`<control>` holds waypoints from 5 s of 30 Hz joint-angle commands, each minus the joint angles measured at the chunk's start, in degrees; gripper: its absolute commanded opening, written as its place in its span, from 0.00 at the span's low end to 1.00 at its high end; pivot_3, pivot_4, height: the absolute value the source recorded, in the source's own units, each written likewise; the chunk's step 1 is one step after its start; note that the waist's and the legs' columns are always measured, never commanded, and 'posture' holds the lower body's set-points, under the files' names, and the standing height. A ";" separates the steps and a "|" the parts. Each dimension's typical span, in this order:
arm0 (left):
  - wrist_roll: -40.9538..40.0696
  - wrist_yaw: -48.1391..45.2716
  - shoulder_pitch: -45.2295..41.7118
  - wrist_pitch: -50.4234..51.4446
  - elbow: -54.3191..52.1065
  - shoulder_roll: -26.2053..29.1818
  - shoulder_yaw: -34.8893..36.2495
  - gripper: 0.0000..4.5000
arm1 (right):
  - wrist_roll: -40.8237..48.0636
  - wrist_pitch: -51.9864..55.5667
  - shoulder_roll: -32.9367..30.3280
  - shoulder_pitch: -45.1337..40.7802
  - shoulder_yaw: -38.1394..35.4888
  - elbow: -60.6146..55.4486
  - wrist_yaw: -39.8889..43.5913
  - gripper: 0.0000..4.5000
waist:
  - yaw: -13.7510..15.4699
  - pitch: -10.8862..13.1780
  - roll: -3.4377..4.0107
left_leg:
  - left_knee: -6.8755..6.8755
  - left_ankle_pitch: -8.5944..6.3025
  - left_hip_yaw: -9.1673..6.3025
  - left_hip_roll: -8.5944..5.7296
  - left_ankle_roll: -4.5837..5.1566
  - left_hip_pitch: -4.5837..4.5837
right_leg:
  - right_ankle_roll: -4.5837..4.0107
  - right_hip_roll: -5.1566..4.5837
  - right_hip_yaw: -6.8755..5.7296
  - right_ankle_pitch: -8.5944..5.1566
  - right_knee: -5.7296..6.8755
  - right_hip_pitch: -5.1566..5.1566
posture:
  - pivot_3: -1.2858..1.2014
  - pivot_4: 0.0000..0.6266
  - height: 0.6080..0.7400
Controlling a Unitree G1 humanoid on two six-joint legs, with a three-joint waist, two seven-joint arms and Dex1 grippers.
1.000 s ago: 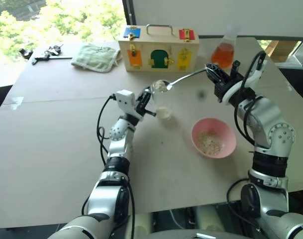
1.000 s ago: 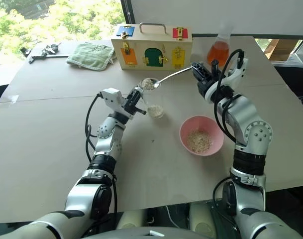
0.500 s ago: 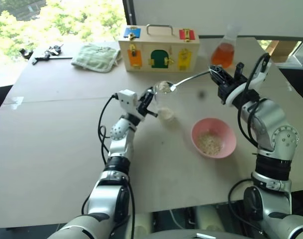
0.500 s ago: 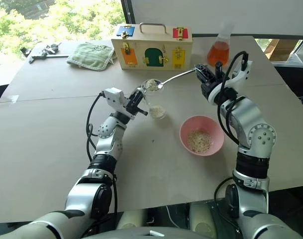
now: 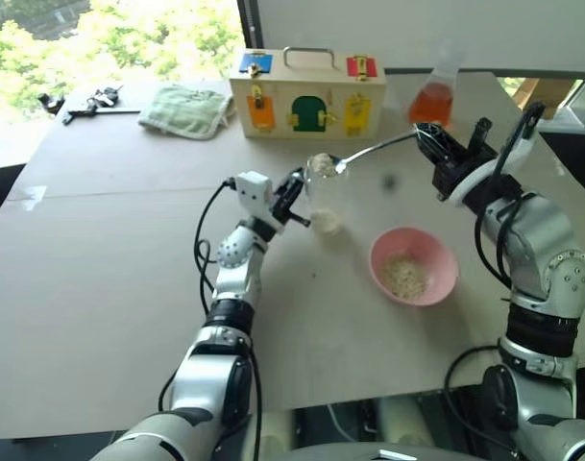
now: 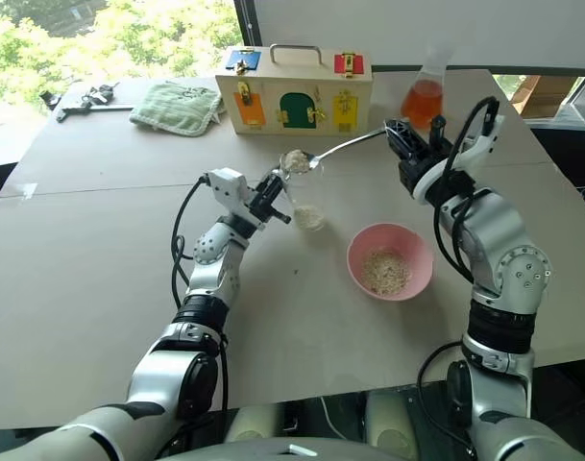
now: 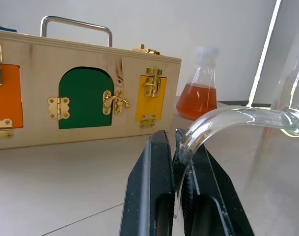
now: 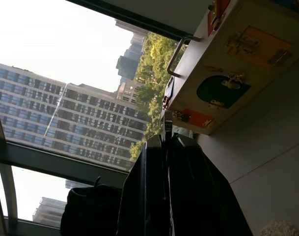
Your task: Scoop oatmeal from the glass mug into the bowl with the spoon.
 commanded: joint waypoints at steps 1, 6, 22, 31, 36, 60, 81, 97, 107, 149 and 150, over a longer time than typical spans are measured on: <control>-0.03 -0.62 -1.71 -2.11 -0.39 -0.07 -0.13 0.01 | 5.33 -0.74 -2.82 1.53 -2.70 -5.29 0.60 0.00 | 0.05 0.00 0.00 | 0.00 0.00 0.00 0.00 0.00 0.00 | 0.00 0.00 0.00 0.00 -0.02 0.00 | 0.52 0.24 1.00; -0.08 -0.97 -2.10 -2.32 0.77 -0.06 -0.22 0.01 | 5.99 -0.80 -3.02 6.29 -5.71 -9.81 0.60 0.00 | 0.08 0.00 0.00 | 0.00 0.00 0.00 0.01 0.00 0.01 | 0.00 0.00 0.01 0.00 0.00 0.00 | 0.52 0.24 1.00; -0.38 -3.77 -3.71 -2.17 4.23 -0.13 -0.28 0.01 | 5.99 -6.24 -7.33 31.95 -16.40 -24.67 2.50 0.00 | 1.28 -0.01 -0.01 | 0.02 -0.01 -0.01 -0.08 0.01 0.02 | 0.00 0.00 0.05 0.00 -0.02 0.02 | 0.52 0.24 1.00; -0.31 -4.90 -5.28 -2.81 6.98 -0.63 -0.13 0.01 | 5.99 -6.45 -12.06 44.91 -18.89 -25.66 8.12 0.00 | 1.28 -0.01 -0.02 | 0.04 -0.02 -0.19 -0.15 0.04 0.08 | 0.00 -0.01 0.06 0.00 0.01 0.09 | 0.52 0.24 1.00; -0.20 -5.10 -5.36 -3.01 7.53 -0.97 -0.11 0.01 | 5.99 -5.65 -17.76 44.83 -18.18 -24.04 8.51 0.00 | 1.26 -0.01 -0.02 | 0.05 -0.02 -0.41 -0.18 0.05 0.14 | 0.00 0.00 0.05 0.00 0.03 0.15 | 0.52 0.24 1.00; -0.04 -3.12 -4.22 -4.26 6.60 -0.67 0.66 0.01 | -26.98 14.21 -57.58 20.94 -1.11 -21.13 33.76 0.00 | 1.40 0.01 -0.09 | 0.43 -0.04 -0.58 -0.23 0.08 -0.01 | 0.01 -0.09 -0.20 0.00 0.06 0.27 | 0.52 0.24 1.00; -0.02 -3.24 -4.37 -4.66 7.36 -1.10 0.54 0.01 | -17.18 18.32 -47.23 19.42 -10.19 -12.17 29.47 0.00 | 1.50 0.02 -0.11 | 0.70 -0.07 -0.61 -0.24 0.14 -0.02 | 0.02 -0.16 -0.40 0.00 0.15 0.48 | 0.52 0.24 1.00; 0.20 -3.07 -4.09 -4.54 7.03 -0.50 0.50 0.01 | 0.21 6.77 -33.36 5.32 -7.04 -1.83 15.48 0.00 | 1.06 0.01 -0.07 | 0.77 -0.20 -0.61 -0.25 0.37 0.15 | 0.03 -0.12 -0.34 0.01 0.30 0.59 | 0.52 0.24 1.00; 0.25 -1.74 -2.24 -4.52 4.37 1.15 0.83 0.01 | -15.69 9.13 -21.34 -13.04 8.49 6.46 21.70 0.00 | 1.31 0.01 -0.06 | 0.77 -0.15 -0.55 -0.26 0.26 -0.06 | 0.04 -0.23 -0.43 0.01 0.17 0.50 | 0.52 0.24 1.00; -4.80 -1.21 18.30 9.02 -25.19 9.61 1.92 0.57 | -22.63 19.22 -21.43 15.16 -13.16 -2.92 40.43 0.45 | 1.17 0.00 -0.01 | 0.75 -0.22 -0.69 -0.21 0.39 0.06 | 0.04 -0.29 -0.37 0.00 0.22 0.54 | 0.52 0.24 1.00; -5.67 -1.31 20.38 10.57 -28.54 10.26 1.98 0.57 | -25.56 18.26 -21.85 17.22 -12.50 -3.97 41.54 0.45 | 1.17 0.00 -0.01 | 0.75 -0.23 -0.70 -0.20 0.39 0.08 | 0.04 -0.29 -0.32 0.00 0.22 0.54 | 0.52 0.24 1.00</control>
